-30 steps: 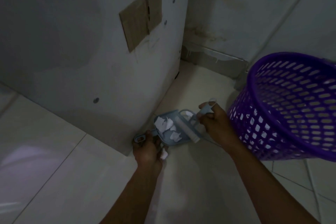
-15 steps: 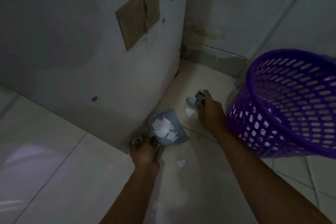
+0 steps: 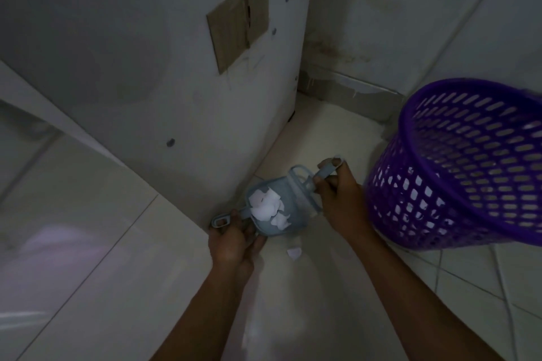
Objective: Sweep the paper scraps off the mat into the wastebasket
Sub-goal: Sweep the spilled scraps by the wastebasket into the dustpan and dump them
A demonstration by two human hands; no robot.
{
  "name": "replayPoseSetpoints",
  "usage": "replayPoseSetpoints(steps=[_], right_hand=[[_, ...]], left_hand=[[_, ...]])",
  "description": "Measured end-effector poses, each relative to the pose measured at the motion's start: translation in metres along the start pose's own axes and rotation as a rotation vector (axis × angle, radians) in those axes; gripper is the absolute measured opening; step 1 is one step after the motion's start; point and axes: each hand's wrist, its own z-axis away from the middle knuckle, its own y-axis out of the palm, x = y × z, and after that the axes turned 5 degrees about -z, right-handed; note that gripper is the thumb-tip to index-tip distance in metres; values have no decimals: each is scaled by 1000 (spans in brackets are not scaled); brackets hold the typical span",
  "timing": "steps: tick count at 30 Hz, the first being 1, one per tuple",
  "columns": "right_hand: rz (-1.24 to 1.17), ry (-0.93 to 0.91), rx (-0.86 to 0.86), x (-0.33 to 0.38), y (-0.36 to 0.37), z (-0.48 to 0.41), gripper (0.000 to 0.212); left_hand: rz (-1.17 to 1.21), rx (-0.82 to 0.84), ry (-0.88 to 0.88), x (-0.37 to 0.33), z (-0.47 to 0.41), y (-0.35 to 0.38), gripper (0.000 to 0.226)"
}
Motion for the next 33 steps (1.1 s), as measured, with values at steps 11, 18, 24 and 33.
replayPoseSetpoints(steps=[11,18,24,33], right_hand=[[173,-50,57,1,-10,-13,16],[306,-96,61,4,-7,-25,22],[308,-84,223,-4,-7,26,21],[306,-87,230,15,6,-7,15]], left_hand=[[-22,-116,-8,20,57,-75,4],[16,-165,-4,33,60,-77,10],[85,-145,-51,43,57,-61,6],[120,-242,-46,43,45,-47,19]])
